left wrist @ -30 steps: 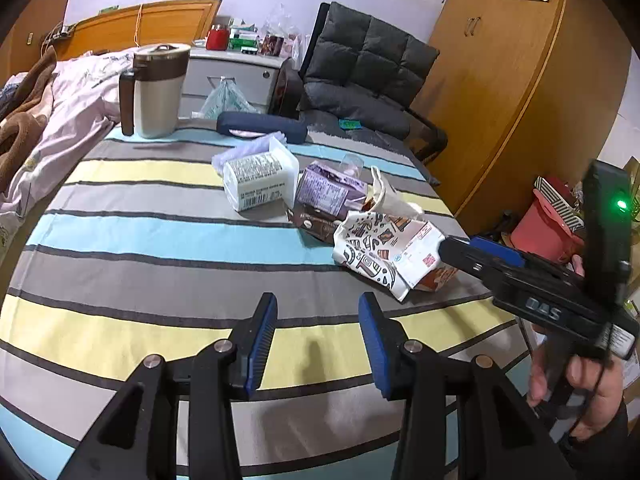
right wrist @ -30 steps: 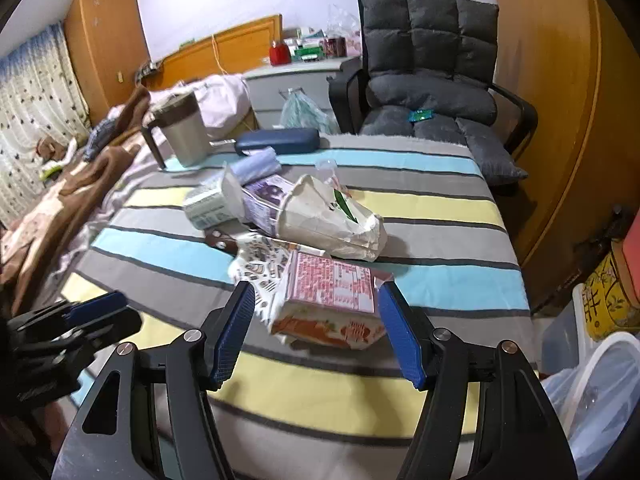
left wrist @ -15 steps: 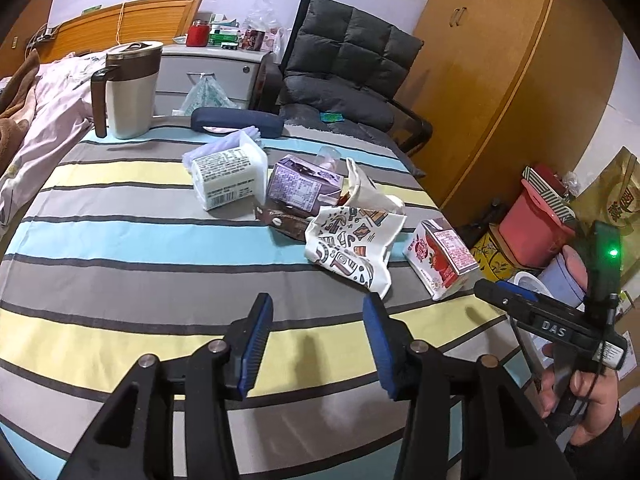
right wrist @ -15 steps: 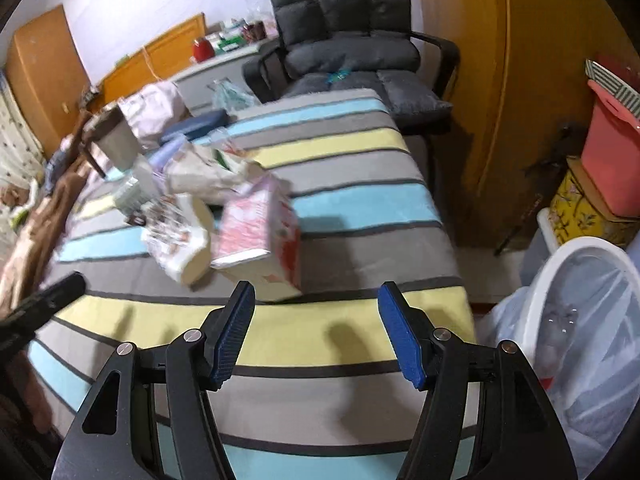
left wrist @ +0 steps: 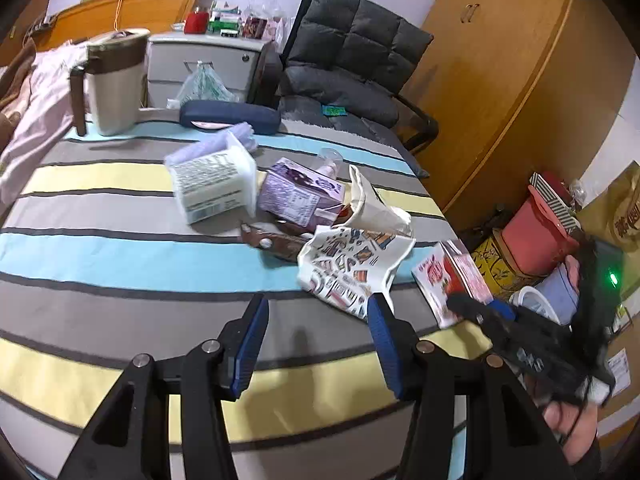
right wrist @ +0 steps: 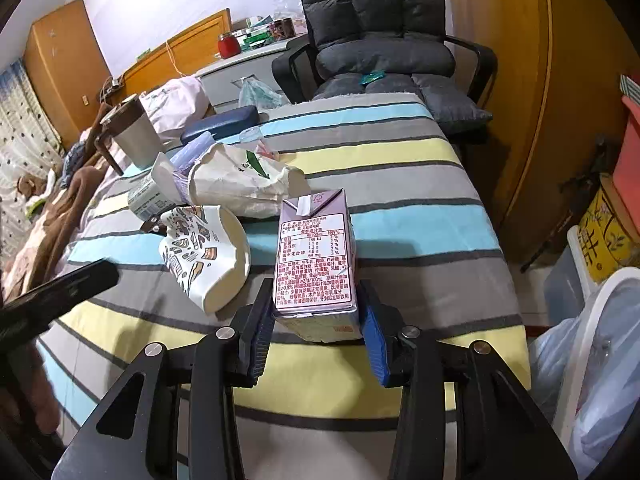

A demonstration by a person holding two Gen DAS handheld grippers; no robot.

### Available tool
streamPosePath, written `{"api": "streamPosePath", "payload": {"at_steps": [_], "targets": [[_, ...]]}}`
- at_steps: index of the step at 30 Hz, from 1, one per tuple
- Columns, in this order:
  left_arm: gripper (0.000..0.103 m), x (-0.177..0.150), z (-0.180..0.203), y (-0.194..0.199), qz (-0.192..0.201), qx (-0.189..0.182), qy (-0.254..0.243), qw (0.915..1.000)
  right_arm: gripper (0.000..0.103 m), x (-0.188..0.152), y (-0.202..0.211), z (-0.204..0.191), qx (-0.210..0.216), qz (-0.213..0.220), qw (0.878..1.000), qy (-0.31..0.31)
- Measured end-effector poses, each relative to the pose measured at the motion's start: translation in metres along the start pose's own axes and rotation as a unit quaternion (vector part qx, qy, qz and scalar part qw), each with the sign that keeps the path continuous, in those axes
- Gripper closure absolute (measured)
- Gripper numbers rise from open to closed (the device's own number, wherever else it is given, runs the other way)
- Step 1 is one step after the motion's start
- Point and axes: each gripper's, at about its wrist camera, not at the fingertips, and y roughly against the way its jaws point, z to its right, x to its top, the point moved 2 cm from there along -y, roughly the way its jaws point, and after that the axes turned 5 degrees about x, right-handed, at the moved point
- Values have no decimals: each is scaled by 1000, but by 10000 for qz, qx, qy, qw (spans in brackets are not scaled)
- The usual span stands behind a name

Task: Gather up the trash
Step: 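Grasp the pink juice carton with the right tool while the left tool grasps the printed paper cup, then carry the carton and paper cup in both tools over the trash bin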

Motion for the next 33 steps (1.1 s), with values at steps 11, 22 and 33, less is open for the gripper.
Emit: {"api": "streamPosePath", "payload": {"at_steps": [11, 22, 33], "targets": [[50, 0, 8, -50, -506, -127, 886, 9947, 60, -7, 13, 20, 156, 124, 9997, -163], [77, 0, 12, -61, -401, -85, 1171, 9923, 61, -9, 15, 28, 219, 175, 9995, -172], [89, -15, 40, -9, 138, 193, 30, 9997, 64, -20, 34, 18, 128, 383, 9992, -16]]}}
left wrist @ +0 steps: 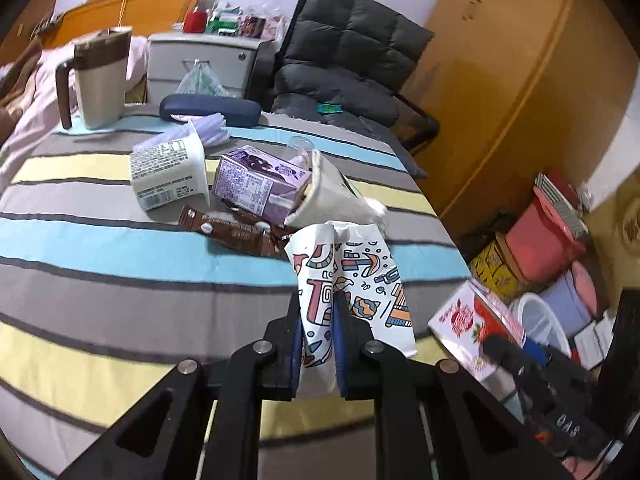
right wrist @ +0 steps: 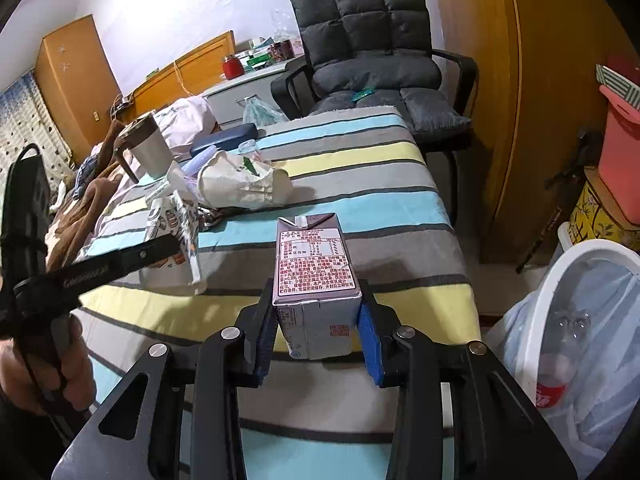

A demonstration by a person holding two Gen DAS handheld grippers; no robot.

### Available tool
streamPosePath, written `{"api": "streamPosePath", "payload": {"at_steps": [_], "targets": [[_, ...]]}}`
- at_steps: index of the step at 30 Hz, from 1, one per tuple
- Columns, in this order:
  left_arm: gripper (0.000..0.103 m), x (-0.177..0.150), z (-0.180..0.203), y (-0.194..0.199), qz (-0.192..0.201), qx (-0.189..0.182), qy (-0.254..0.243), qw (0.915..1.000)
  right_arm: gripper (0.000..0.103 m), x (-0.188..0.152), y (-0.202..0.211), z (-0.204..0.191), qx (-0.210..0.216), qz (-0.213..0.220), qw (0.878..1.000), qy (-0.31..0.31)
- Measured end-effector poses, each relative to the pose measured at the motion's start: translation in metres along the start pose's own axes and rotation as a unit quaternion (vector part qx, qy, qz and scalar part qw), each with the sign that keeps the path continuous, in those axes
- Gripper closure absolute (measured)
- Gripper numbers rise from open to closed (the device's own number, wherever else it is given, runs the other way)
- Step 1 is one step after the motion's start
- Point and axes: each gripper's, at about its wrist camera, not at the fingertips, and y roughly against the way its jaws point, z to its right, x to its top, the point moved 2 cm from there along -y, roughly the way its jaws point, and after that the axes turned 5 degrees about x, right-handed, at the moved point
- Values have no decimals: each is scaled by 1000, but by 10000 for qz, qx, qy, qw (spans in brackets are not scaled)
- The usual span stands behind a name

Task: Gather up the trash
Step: 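Carry the carton and paper cup in both tools over the trash bin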

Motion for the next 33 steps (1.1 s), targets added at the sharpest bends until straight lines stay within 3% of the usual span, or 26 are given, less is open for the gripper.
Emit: {"api": "streamPosePath", "payload": {"at_steps": [11, 19, 33], "targets": [[89, -28, 14, 44, 166, -53, -588, 9981, 64, -8, 35, -18, -60, 272, 9995, 137], [89, -40, 22, 64, 242, -155, -728, 9969, 64, -15, 48, -23, -87, 350, 9992, 179], [89, -44, 60, 68, 249, -444, -1034, 9933, 64, -23, 70, -5, -328, 494, 9982, 17]]}}
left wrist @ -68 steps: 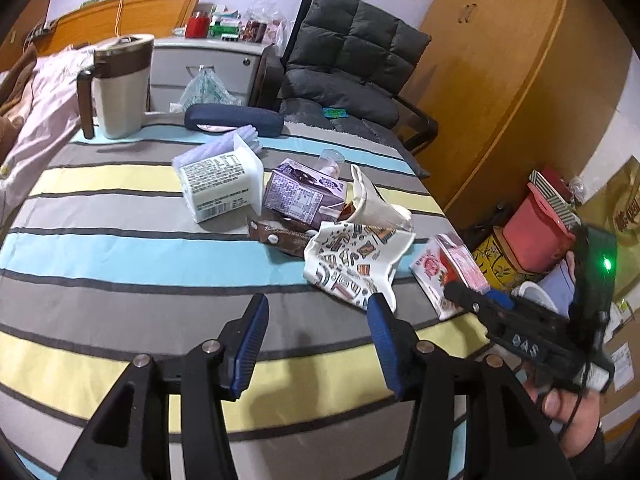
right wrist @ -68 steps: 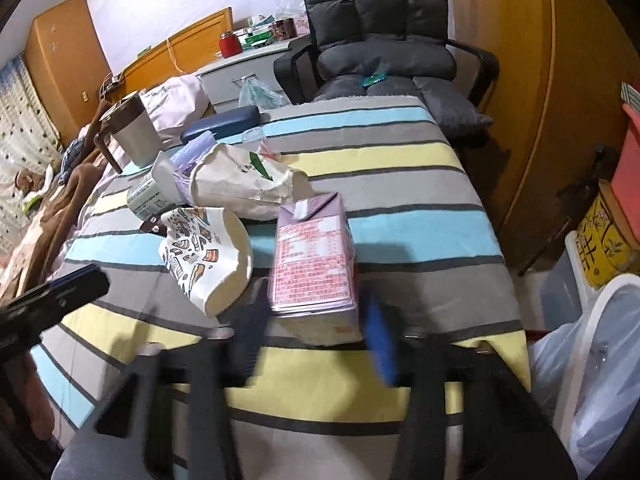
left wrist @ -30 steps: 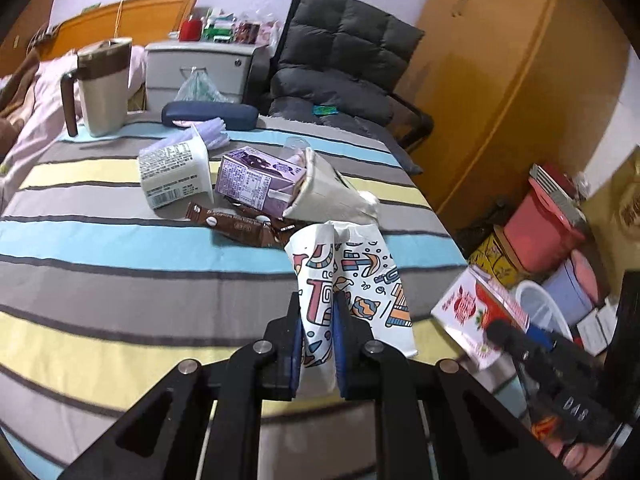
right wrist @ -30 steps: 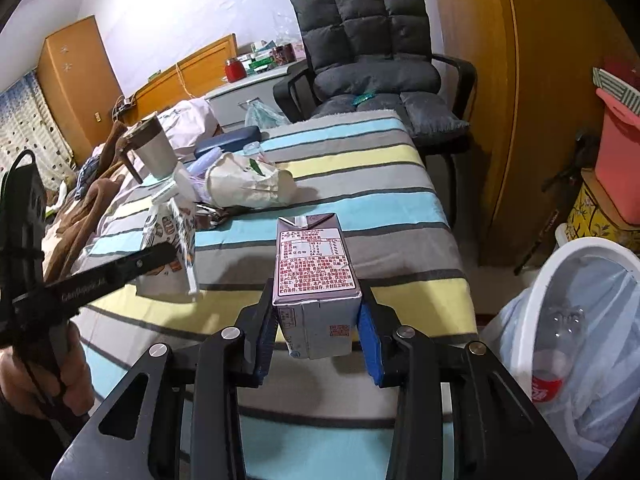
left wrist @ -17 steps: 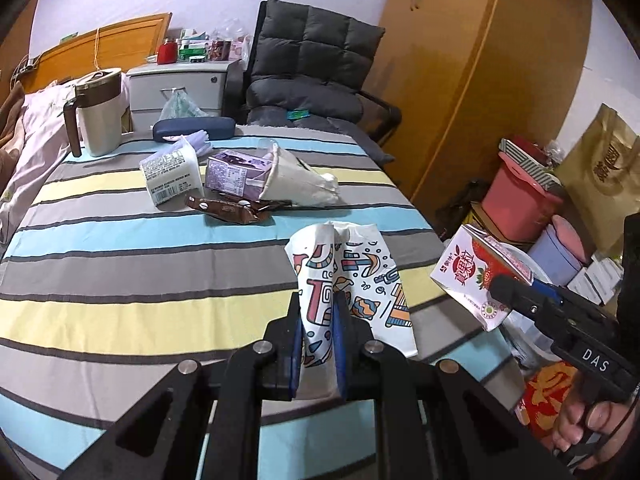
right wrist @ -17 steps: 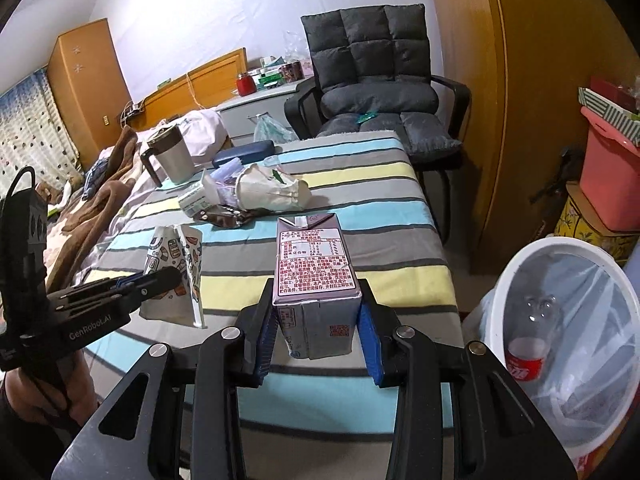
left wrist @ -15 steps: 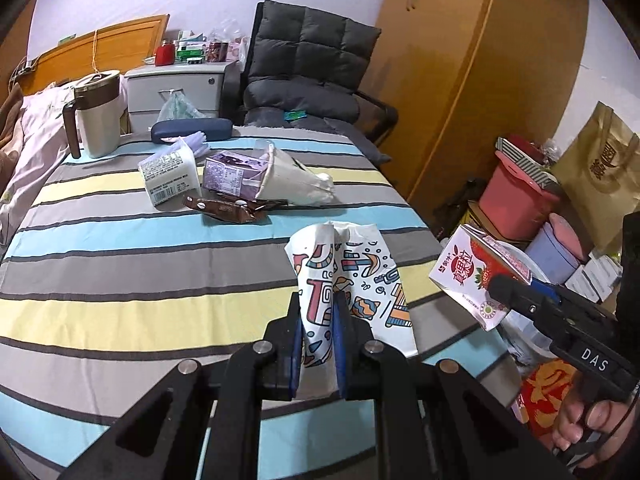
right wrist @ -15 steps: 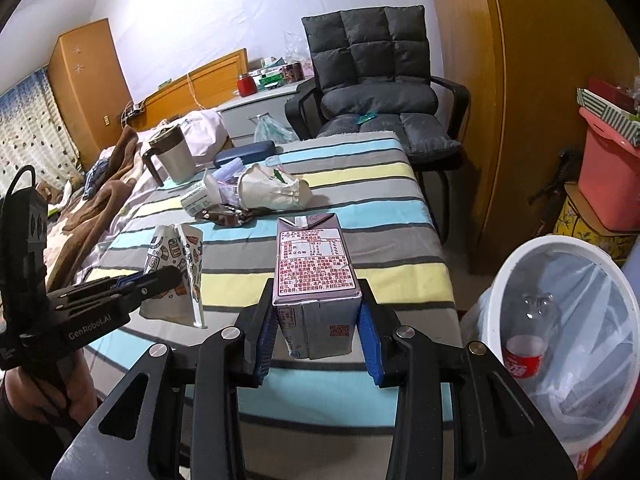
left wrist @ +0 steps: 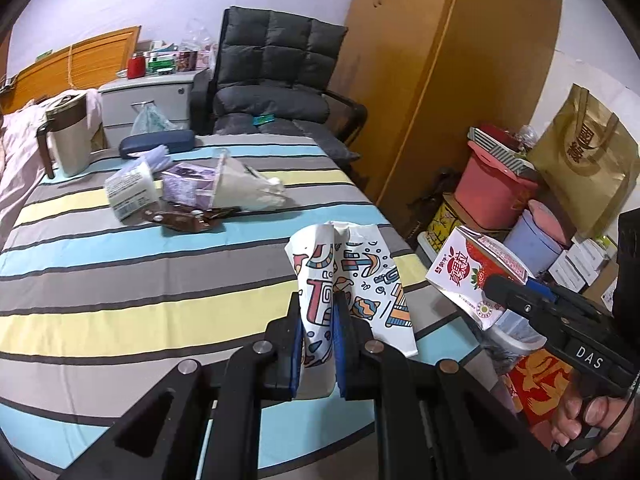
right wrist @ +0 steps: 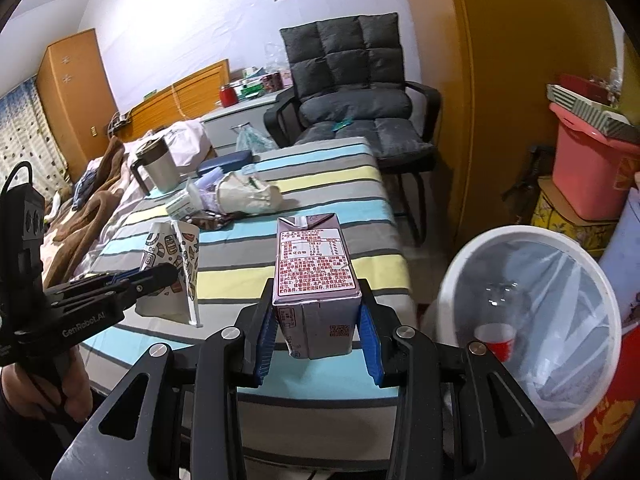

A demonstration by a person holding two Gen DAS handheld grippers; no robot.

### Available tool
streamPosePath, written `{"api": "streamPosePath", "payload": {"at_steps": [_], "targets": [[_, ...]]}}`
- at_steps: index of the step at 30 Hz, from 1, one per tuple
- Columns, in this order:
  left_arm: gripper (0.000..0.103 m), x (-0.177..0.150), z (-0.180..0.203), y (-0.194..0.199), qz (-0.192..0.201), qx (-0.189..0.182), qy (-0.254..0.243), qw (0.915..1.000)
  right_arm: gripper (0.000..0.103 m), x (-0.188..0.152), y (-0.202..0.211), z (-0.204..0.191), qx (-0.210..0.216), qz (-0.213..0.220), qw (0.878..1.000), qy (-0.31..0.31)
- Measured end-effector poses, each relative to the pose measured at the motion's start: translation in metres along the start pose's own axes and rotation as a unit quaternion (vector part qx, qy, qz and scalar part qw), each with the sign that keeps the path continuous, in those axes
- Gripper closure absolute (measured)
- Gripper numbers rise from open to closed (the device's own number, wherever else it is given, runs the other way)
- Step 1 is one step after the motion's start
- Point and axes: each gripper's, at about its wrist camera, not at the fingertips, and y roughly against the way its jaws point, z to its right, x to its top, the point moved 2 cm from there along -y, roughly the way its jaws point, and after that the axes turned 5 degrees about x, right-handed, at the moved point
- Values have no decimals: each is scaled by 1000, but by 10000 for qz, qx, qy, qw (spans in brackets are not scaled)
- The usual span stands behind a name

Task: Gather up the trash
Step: 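Carry the carton and paper cup in both tools over the trash bin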

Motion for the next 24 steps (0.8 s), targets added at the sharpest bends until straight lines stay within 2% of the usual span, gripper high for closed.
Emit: {"api": "streamPosePath", "payload": {"at_steps": [12, 24], "targets": [[89, 9, 63, -25, -142, -511, -409, 9978, 64, -15, 26, 50, -575, 101, 9971, -485], [89, 11, 143, -57, -369, -1063, -1036, 9882, 64, -33, 52, 99, -1190, 129, 9880, -972]]}}
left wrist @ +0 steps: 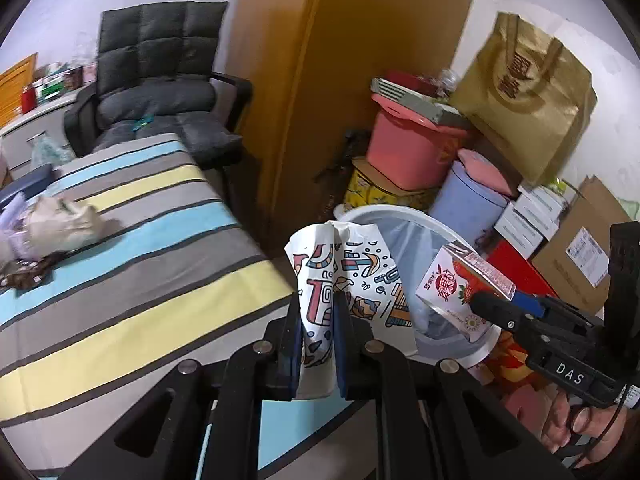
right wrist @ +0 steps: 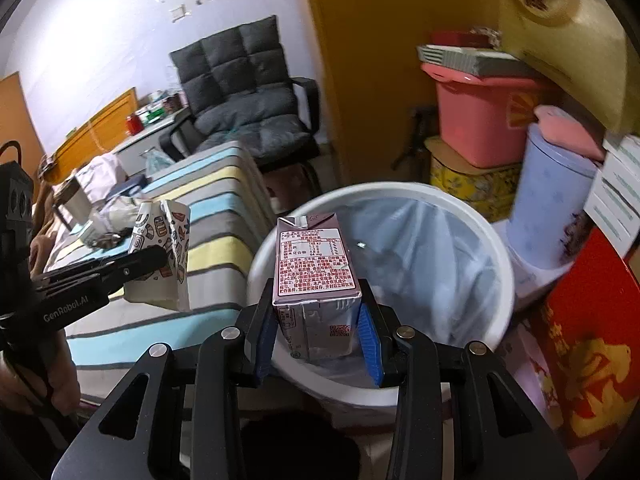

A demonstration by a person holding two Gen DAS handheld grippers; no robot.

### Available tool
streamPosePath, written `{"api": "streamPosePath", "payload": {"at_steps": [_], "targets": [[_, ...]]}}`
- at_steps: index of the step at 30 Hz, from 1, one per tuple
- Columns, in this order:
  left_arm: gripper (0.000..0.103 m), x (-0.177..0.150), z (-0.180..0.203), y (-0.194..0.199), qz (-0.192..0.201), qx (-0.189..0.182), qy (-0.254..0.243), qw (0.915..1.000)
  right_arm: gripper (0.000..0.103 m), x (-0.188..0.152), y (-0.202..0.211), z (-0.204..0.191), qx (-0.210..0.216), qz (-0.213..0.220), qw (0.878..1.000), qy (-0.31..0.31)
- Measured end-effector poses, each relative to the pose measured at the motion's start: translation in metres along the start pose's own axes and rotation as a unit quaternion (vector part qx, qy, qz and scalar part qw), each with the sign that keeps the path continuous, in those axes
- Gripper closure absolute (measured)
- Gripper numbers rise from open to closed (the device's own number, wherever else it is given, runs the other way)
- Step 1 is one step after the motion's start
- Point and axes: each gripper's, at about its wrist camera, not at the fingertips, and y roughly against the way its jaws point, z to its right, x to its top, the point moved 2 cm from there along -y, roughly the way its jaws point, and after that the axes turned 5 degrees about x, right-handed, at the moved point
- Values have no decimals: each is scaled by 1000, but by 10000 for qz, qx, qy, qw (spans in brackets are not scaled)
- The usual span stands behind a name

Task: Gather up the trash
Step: 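Carry the carton and paper cup in both tools over the trash bin, then open both tools to drop the carton and paper cup into the bin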

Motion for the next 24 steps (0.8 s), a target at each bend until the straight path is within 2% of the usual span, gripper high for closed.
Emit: {"api": "streamPosePath", "payload": {"at_steps": [9, 20, 22, 24], "targets": [[89, 1, 31, -35, -308, -243, -261, 9989, 64, -6, -3, 25, -204, -138, 9995, -186], [86, 4, 38, -56, -500, -163, -323, 9981, 64, -9, -10, 38, -302, -333, 9986, -270], [73, 5, 38, -55, -471, -146, -297, 9983, 64, -8, -9, 37, -306, -313, 9987, -265], [66, 6, 36, -53, -430, -170, -263, 9986, 61, -8, -7, 36, -319, -287, 9988, -223]]}}
